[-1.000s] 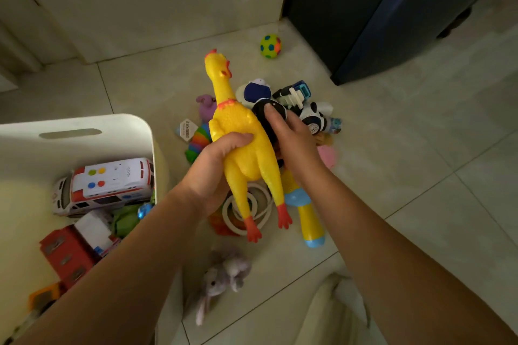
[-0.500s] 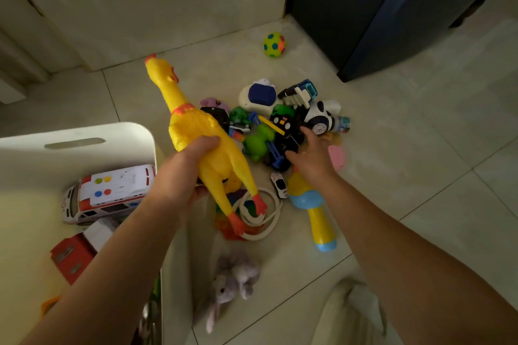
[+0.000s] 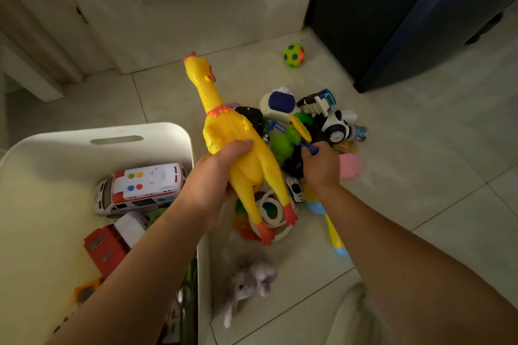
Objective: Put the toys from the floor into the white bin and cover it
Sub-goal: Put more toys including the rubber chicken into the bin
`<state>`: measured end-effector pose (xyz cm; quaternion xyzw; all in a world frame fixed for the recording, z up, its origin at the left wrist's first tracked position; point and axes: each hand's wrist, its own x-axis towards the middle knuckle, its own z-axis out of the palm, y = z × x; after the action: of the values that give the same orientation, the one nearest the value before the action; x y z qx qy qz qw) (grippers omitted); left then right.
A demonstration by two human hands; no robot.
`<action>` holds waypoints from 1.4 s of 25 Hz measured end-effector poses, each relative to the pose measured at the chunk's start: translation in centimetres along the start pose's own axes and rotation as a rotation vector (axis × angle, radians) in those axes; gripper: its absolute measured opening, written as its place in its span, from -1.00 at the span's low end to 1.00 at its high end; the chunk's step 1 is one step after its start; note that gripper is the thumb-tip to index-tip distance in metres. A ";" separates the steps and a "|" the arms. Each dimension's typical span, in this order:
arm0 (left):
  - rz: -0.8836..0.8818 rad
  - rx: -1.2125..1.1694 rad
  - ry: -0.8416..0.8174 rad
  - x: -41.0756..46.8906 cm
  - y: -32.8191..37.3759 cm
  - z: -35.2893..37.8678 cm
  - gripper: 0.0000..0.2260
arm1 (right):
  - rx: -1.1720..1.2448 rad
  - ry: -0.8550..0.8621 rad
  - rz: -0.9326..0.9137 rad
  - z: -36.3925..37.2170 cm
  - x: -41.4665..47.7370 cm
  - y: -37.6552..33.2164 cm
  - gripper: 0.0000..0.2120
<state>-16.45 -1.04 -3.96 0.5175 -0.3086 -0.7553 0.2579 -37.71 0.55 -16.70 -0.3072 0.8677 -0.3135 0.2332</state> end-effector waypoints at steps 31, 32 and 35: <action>-0.020 0.085 0.175 -18.7 -1.7 -22.3 -0.59 | -1.177 -0.591 -0.473 5.3 -29.0 -17.7 -0.63; -0.025 0.089 0.172 -18.5 -1.9 -22.5 -0.60 | -1.051 -0.494 -0.527 5.0 -28.9 -17.9 -0.63; -0.057 0.077 0.162 -17.8 -2.4 -22.4 -0.71 | -0.312 -0.526 -0.384 5.1 -28.4 -19.0 -0.55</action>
<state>10.34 8.75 -0.72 0.5948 -0.3007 -0.7057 0.2403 -7.40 6.13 -1.20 -0.5666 0.7420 -0.1254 0.3356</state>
